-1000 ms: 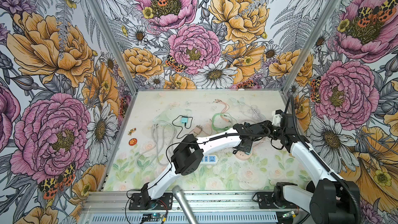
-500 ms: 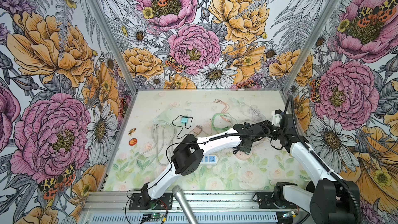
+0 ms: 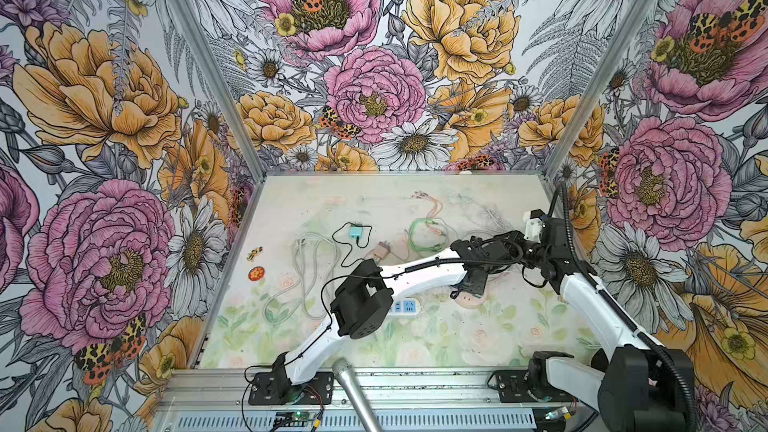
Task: Insert the plug
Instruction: 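Push the light green charger prongs down into the pink socket with the left gripper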
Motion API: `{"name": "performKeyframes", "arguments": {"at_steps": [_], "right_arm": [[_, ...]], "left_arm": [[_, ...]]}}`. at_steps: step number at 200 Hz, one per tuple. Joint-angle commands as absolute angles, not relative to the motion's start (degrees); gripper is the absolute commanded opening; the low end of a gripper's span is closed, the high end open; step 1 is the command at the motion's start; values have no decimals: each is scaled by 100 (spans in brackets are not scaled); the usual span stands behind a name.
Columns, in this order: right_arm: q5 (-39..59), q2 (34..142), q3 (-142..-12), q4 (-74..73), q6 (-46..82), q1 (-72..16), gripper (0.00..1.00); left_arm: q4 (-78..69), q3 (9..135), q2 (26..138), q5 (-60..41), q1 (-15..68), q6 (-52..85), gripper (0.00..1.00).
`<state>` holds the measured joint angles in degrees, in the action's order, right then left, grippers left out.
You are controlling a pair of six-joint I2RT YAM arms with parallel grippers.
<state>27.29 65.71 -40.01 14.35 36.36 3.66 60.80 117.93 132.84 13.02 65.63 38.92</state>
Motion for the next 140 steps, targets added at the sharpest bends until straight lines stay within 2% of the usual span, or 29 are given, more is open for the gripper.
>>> {"name": "performKeyframes", "arguments": {"at_steps": [1, 14, 42, 58, 140], "right_arm": [[2838, 6527, -4263, 1287, 3585, 330, 31], [2842, 6521, -4280, 1292, 3603, 332, 32], [2880, 6480, -4315, 1292, 3626, 325, 32], [2881, 6451, -4325, 1296, 3613, 327, 32], [2926, 6572, -4491, 1301, 3652, 327, 32]], "left_arm": [[6584, 11575, 13903, 1365, 6442, 3900, 24], [6589, 11678, 13962, 1319, 6436, 3825, 30], [6589, 11723, 13955, 1364, 6429, 3784, 32], [6583, 11739, 13931, 1368, 6431, 3754, 39], [6591, 11687, 13443, 1516, 6444, 3694, 40]]}}
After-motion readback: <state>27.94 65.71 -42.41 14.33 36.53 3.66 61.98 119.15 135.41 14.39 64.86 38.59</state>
